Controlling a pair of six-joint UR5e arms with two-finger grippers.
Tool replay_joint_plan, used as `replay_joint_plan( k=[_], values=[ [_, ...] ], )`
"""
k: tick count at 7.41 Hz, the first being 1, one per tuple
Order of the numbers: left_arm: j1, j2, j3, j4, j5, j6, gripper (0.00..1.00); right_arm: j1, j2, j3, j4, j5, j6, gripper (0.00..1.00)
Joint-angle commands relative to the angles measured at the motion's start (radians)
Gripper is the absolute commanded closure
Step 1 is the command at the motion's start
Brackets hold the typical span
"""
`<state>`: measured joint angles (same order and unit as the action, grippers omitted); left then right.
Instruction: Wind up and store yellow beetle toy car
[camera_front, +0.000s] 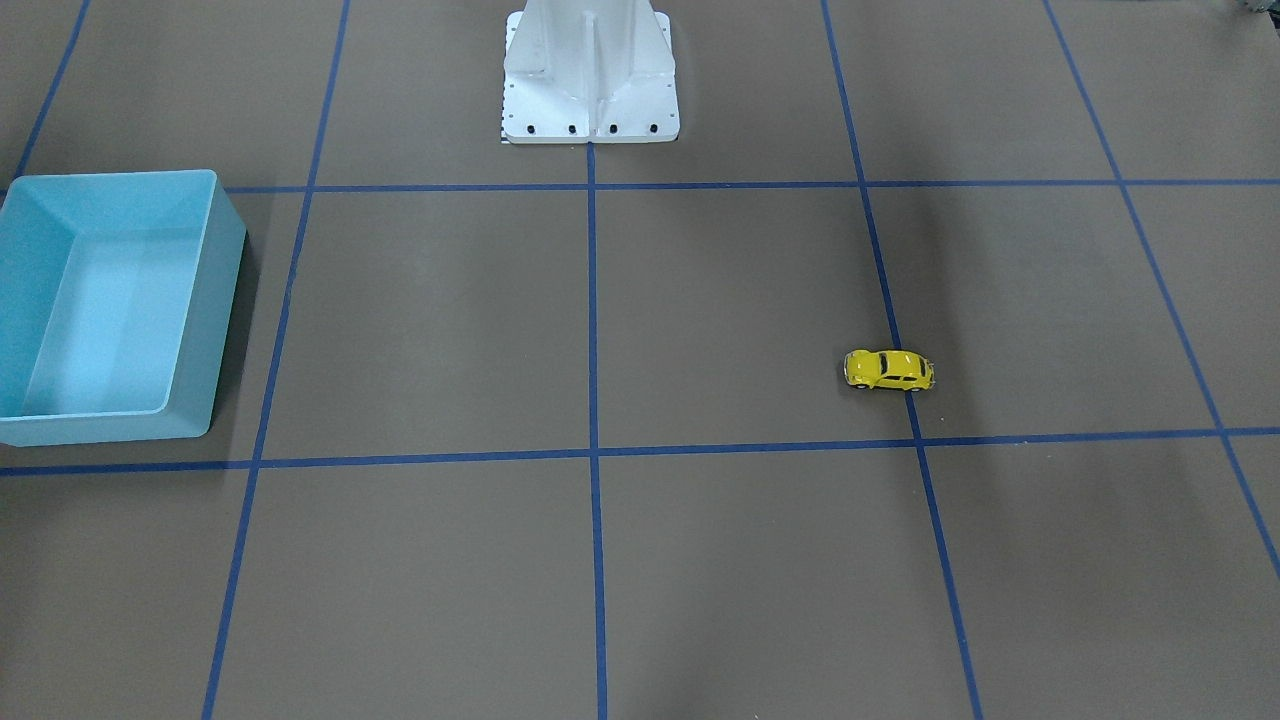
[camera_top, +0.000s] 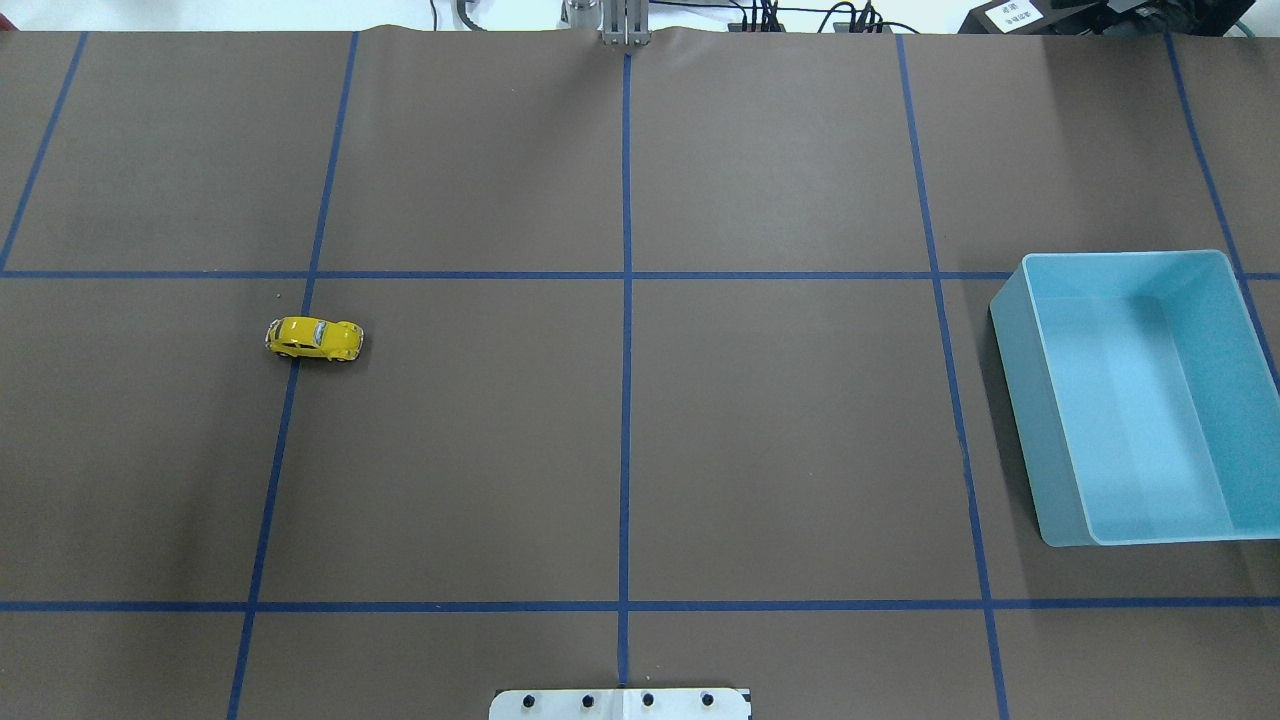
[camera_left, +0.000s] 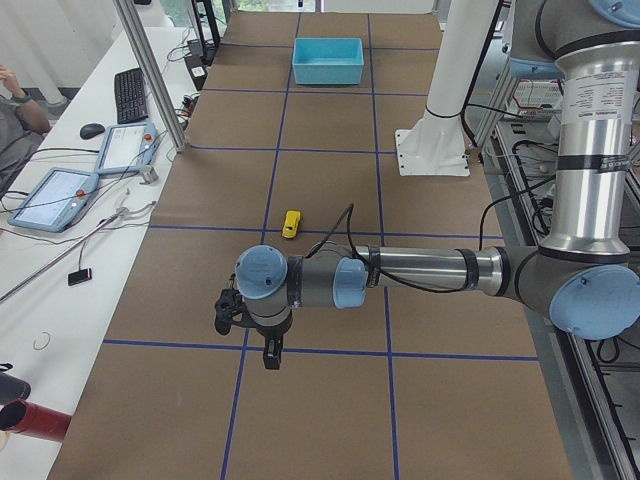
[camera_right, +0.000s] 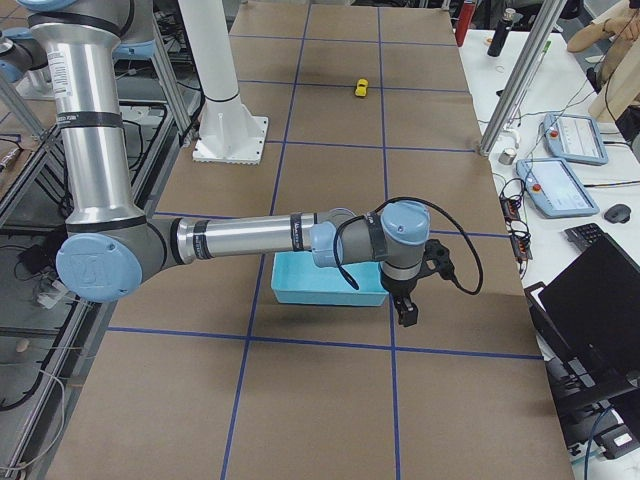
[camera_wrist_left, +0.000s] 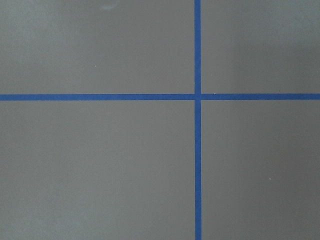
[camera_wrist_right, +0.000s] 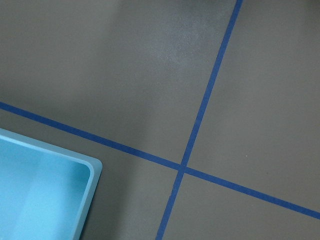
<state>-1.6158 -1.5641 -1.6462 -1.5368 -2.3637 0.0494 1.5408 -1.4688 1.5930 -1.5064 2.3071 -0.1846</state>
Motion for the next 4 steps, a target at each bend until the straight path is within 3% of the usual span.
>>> replay_joint_plan(
  k=[1, 4],
  values=[
    [0.068, -0.004, -0.105, 0.001, 0.035, -0.009, 0.0, -0.001, 0.002, -0.001, 0.0, 0.0, 0.001, 0.0],
    [0.193, -0.036, -0.22, 0.055, 0.028, -0.109, 0.0, -0.001, 0.002, -0.002, 0.0, 0.0, 0.001, 0.0]
  ],
)
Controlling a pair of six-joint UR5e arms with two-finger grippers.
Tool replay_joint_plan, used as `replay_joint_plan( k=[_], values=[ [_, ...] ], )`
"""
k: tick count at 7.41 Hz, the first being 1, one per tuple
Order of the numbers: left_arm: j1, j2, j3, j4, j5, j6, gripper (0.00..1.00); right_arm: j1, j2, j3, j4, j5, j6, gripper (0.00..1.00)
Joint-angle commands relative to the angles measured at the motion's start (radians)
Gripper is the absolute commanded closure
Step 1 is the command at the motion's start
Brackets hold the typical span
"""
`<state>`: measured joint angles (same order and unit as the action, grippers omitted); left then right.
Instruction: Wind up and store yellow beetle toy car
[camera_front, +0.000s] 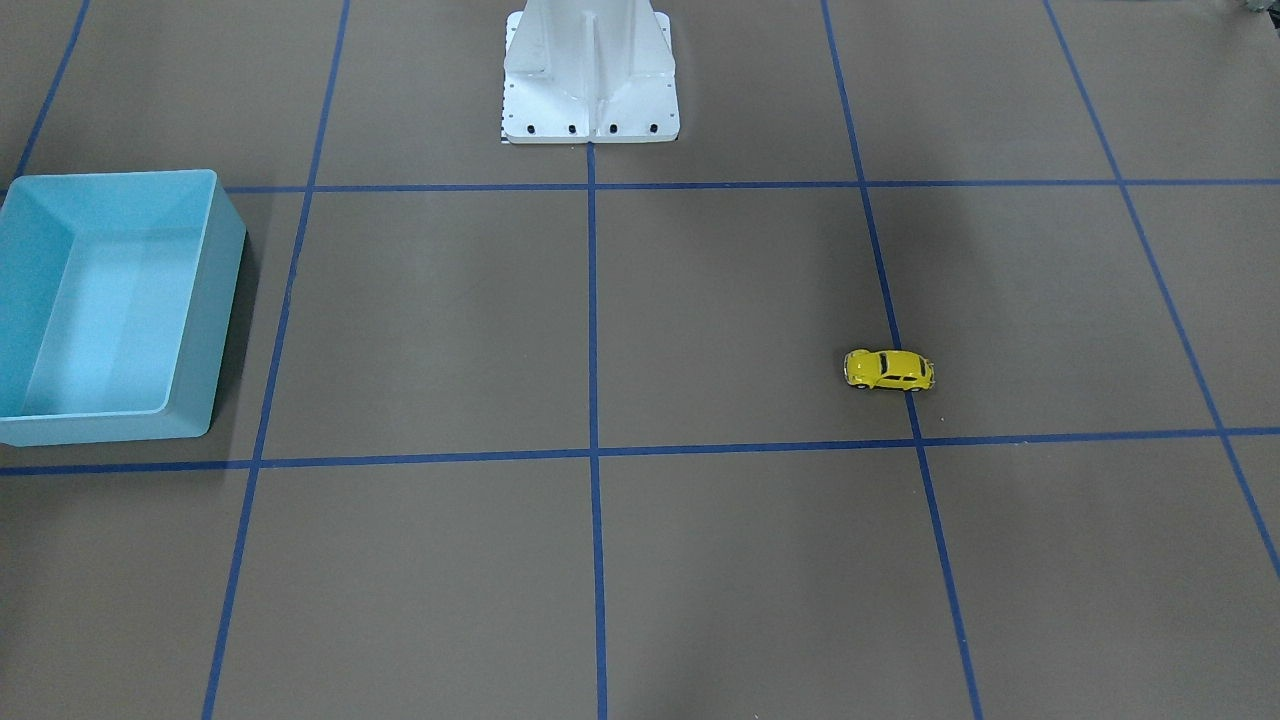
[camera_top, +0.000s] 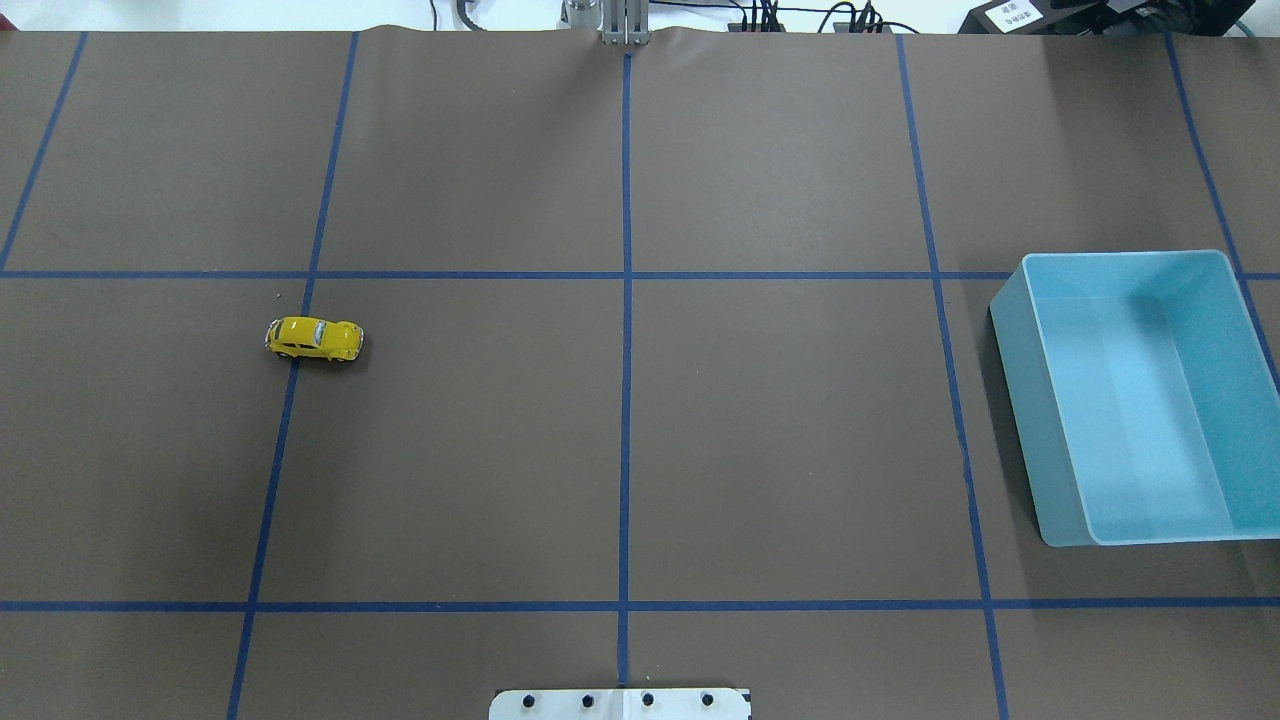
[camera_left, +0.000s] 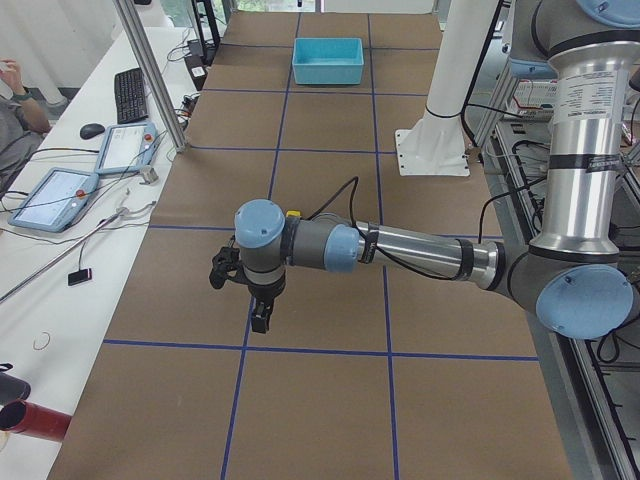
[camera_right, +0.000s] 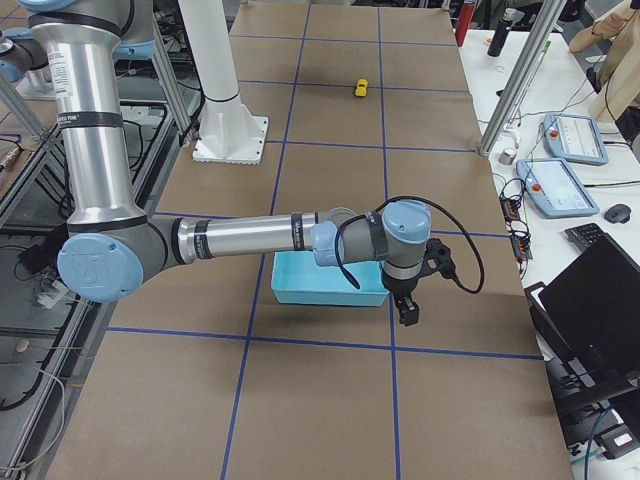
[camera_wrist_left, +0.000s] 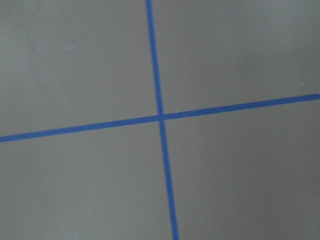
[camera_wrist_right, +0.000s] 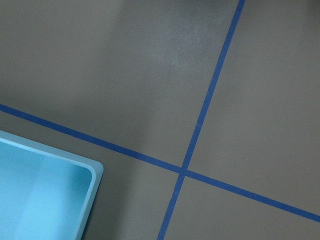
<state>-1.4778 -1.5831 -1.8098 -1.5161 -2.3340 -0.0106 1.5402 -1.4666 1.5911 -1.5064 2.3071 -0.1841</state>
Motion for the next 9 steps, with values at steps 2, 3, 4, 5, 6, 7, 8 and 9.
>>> replay_joint_plan(
  k=[2, 3, 4, 5, 6, 7, 8, 9],
  values=[
    [0.163, -0.038, -0.146, 0.056, -0.002, -0.112, 0.0, 0.0, 0.0, 0.0, 0.0, 0.0, -0.002, 0.0],
    [0.227, -0.046, -0.161, 0.044, -0.005, -0.1, 0.0, 0.0, 0.0, 0.0, 0.0, 0.0, -0.002, 0.0],
    [0.278, -0.054, -0.19, 0.024, -0.005, -0.104, 0.0, 0.0, 0.0, -0.002, 0.0, 0.0, -0.002, 0.0],
    [0.385, -0.114, -0.21, 0.037, 0.016, -0.111, 0.0, 0.0, 0.0, -0.002, 0.0, 0.0, -0.002, 0.0],
    [0.454, -0.176, -0.212, 0.037, 0.083, -0.108, 0.0, 0.0, 0.0, -0.002, 0.0, 0.0, -0.002, 0.0],
    [0.54, -0.213, -0.22, 0.034, 0.163, -0.105, 0.0, 0.0, 0.0, -0.002, 0.0, -0.002, -0.002, 0.0],
    [0.61, -0.227, -0.217, 0.025, 0.207, -0.094, 0.0, 0.0, 0.0, -0.002, 0.0, -0.003, -0.002, 0.0],
    [0.649, -0.244, -0.217, 0.025, 0.214, -0.044, 0.0, 0.0, 0.0, -0.002, 0.0, -0.003, -0.002, 0.0]
  ],
)
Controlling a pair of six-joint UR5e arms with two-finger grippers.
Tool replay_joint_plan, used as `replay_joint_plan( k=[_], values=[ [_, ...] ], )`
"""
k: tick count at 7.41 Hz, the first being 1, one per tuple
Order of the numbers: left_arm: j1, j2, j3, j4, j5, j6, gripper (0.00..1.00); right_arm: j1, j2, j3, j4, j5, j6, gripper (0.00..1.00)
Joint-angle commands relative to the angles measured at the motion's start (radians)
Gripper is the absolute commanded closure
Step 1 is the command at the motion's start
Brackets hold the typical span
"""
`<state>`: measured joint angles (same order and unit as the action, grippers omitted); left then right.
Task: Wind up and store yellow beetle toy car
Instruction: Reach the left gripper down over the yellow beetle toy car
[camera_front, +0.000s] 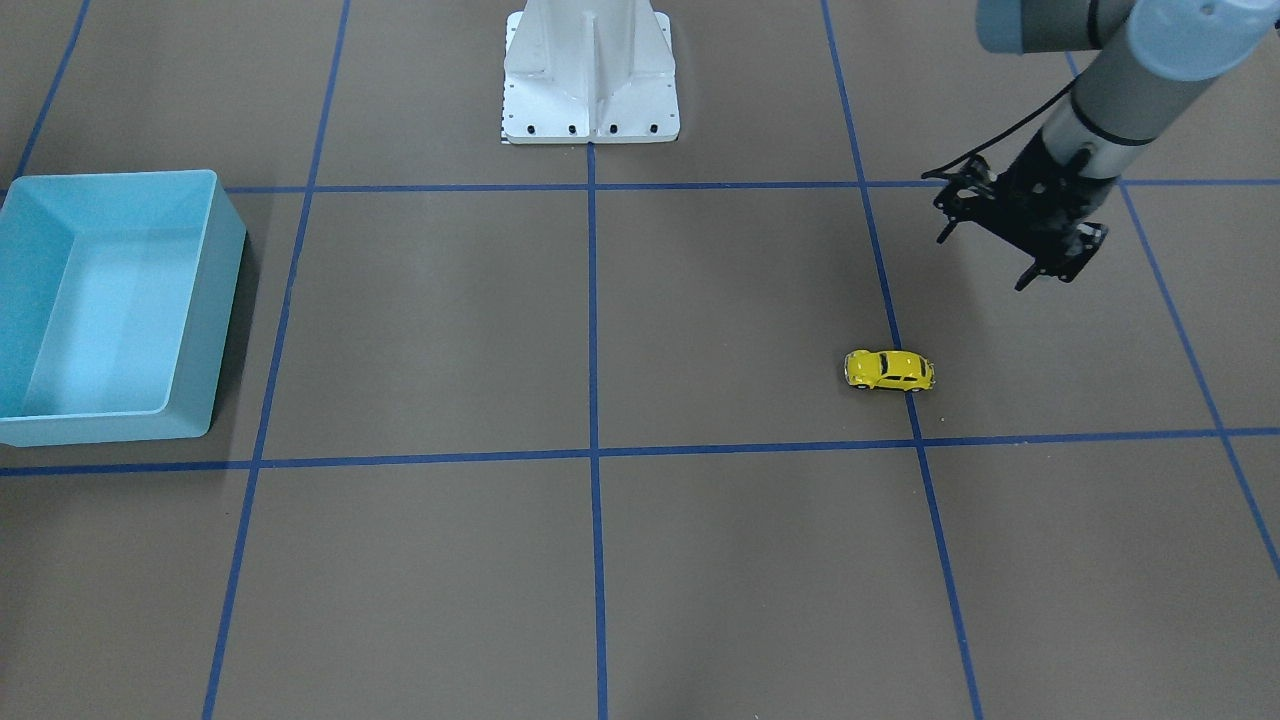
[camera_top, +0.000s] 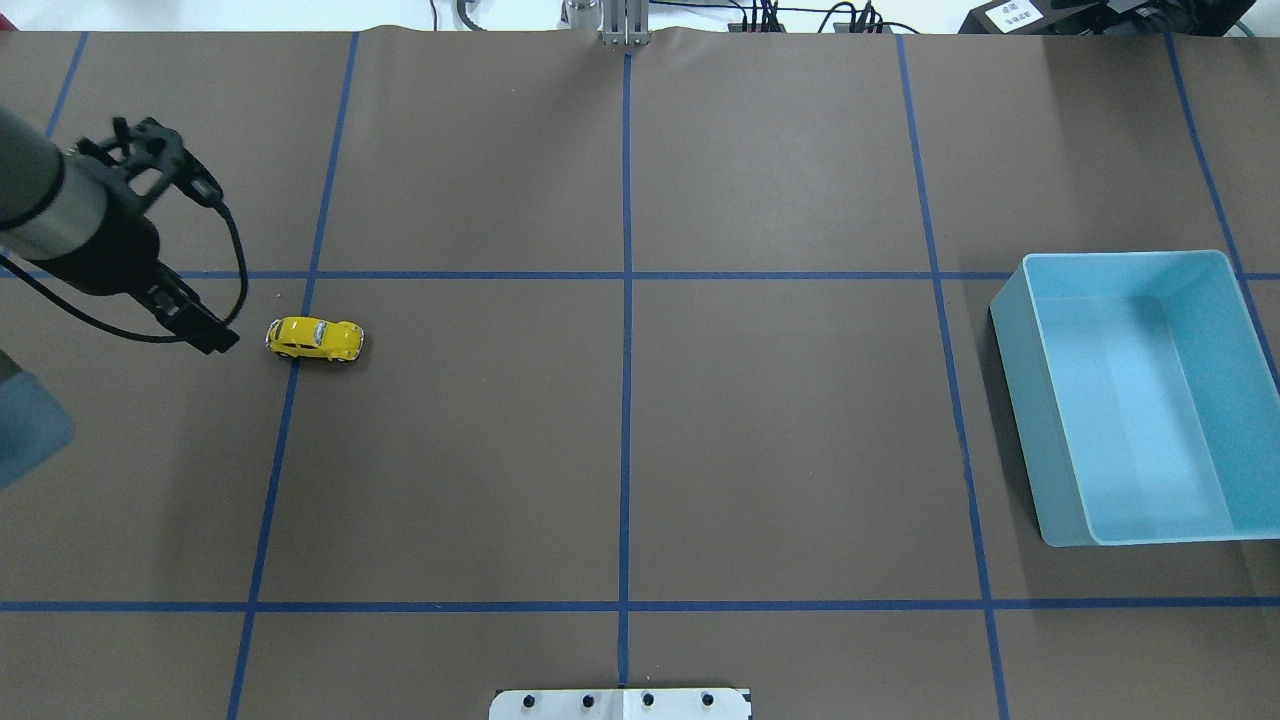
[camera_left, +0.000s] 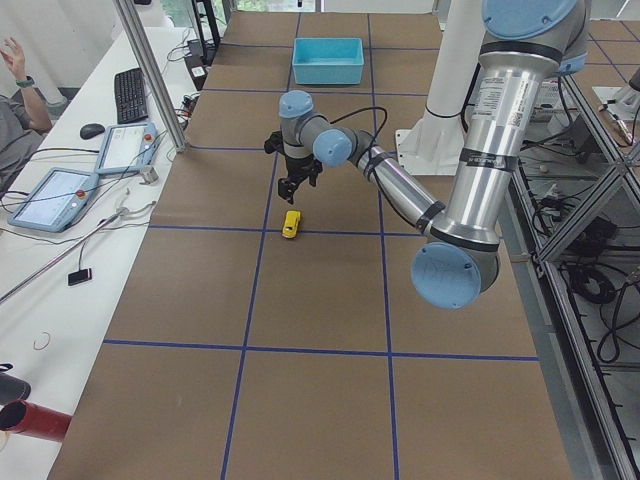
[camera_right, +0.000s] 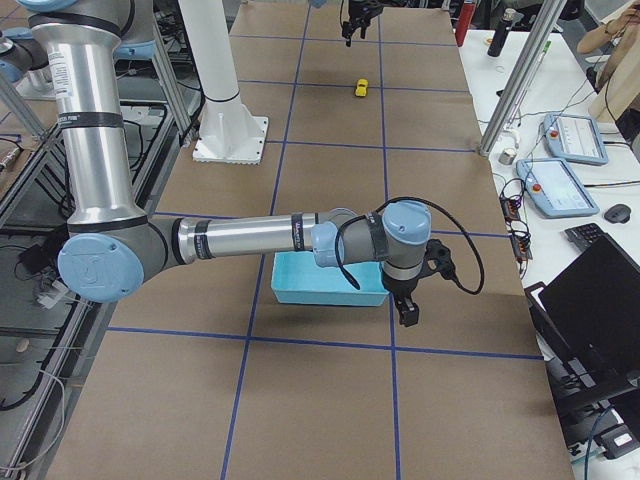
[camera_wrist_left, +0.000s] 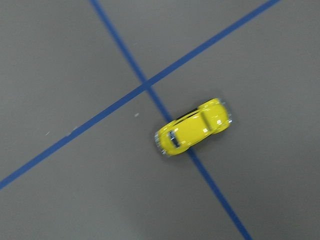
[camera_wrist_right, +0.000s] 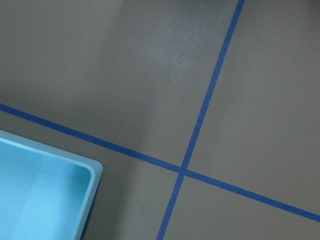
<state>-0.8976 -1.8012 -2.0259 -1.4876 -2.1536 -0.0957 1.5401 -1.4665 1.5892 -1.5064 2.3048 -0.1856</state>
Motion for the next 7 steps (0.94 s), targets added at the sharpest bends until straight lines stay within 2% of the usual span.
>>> replay_joint_plan(
  k=[1, 2, 5, 7],
  values=[
    [0.103, -0.029, 0.01, -0.002, 0.062, 0.192, 0.0, 0.0, 0.0, 0.0, 0.0, -0.001, 0.0, 0.0],
    [0.104, -0.036, 0.028, -0.002, 0.108, 0.312, 0.0, 0.0, 0.002, 0.0, 0.0, -0.001, 0.002, 0.0],
    [0.118, -0.105, 0.162, 0.007, 0.116, 0.367, 0.0, 0.0, -0.002, -0.005, 0.0, -0.004, 0.002, 0.0],
    [0.118, -0.167, 0.254, 0.01, 0.15, 0.526, 0.0, 0.0, -0.002, -0.006, 0.0, -0.005, 0.003, 0.0]
  ],
)
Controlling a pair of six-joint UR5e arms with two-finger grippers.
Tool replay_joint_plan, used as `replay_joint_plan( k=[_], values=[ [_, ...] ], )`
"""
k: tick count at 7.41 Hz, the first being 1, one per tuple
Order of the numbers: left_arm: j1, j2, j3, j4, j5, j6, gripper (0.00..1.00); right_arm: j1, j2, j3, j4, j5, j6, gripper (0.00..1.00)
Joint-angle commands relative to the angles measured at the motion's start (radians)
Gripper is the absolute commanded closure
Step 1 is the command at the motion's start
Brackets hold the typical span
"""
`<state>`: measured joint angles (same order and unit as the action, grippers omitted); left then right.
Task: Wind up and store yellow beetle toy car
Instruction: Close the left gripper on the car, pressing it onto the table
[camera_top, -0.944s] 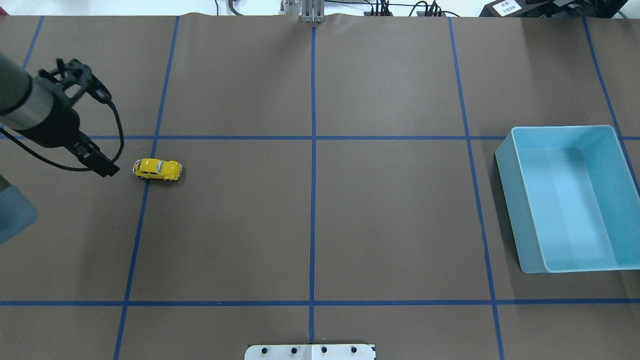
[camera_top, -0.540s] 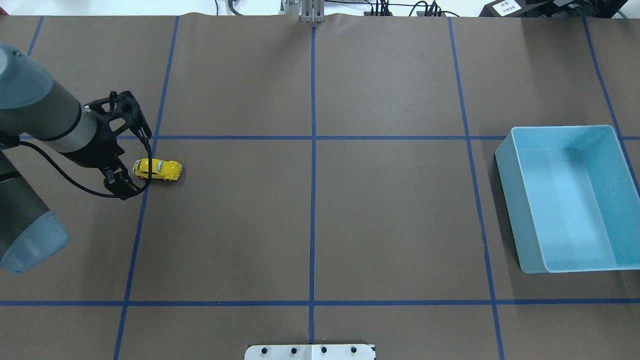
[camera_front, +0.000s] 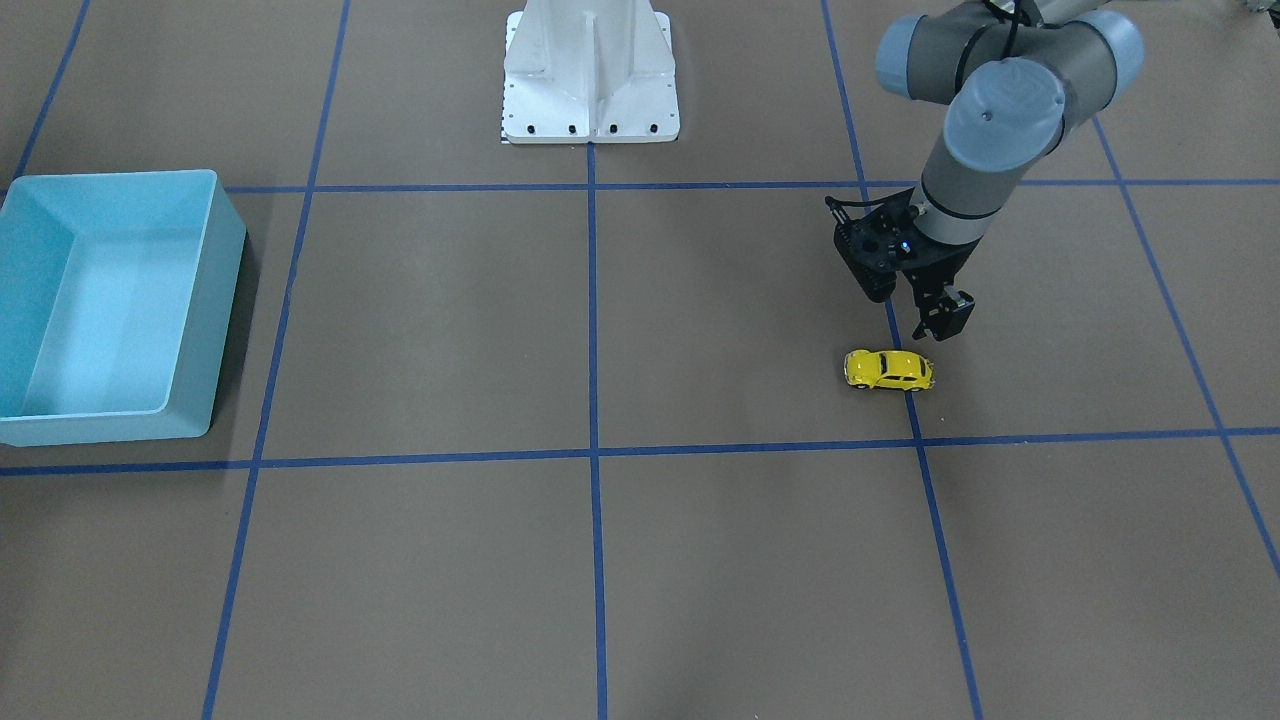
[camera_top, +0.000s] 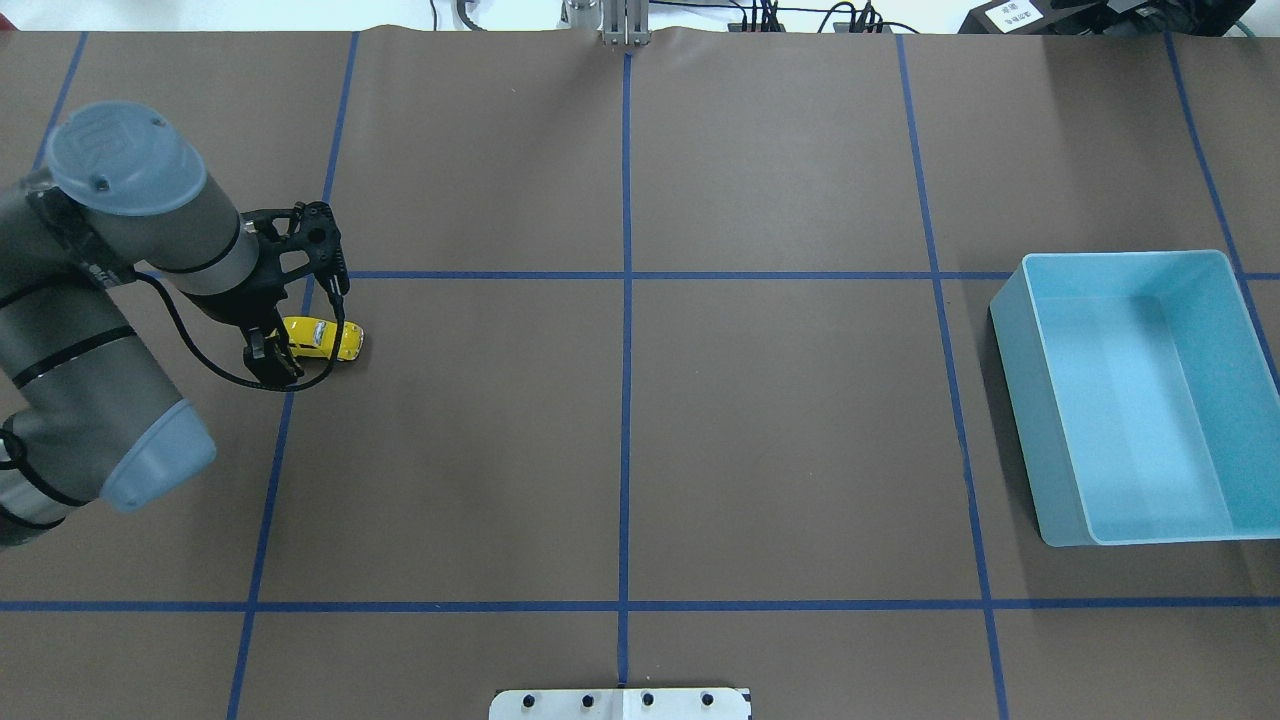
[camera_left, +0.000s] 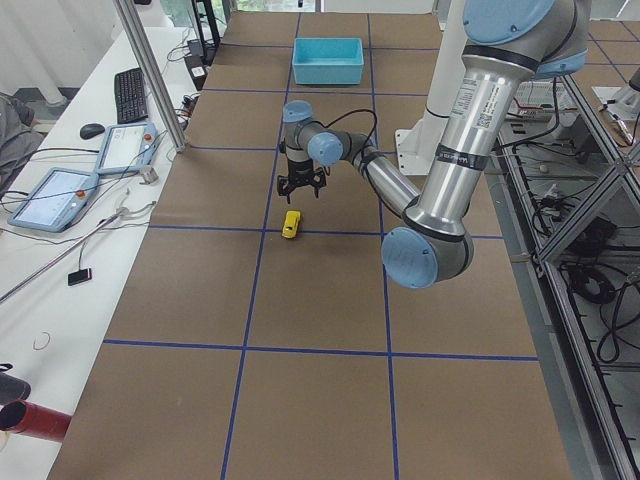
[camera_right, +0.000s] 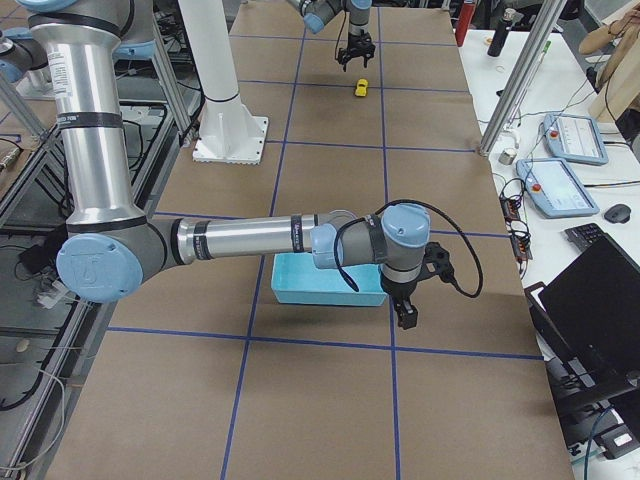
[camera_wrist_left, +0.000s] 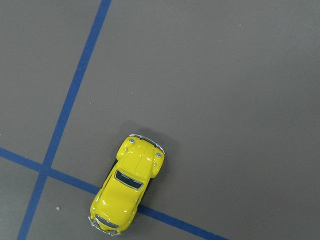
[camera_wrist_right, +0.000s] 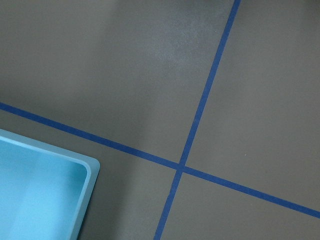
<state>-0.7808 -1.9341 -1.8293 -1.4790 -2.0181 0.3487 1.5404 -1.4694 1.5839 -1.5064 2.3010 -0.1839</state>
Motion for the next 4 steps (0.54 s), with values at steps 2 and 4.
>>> replay_joint_plan(
  k=[2, 4],
  values=[
    [0.027, -0.035, 0.074, 0.002, 0.063, 0.192, 0.0, 0.0, 0.006, 0.004, 0.0, -0.011, 0.001, 0.0],
    [0.026, -0.046, 0.099, 0.0, 0.09, 0.217, 0.0, -0.003, 0.008, 0.008, 0.0, -0.011, 0.001, 0.0]
  ],
)
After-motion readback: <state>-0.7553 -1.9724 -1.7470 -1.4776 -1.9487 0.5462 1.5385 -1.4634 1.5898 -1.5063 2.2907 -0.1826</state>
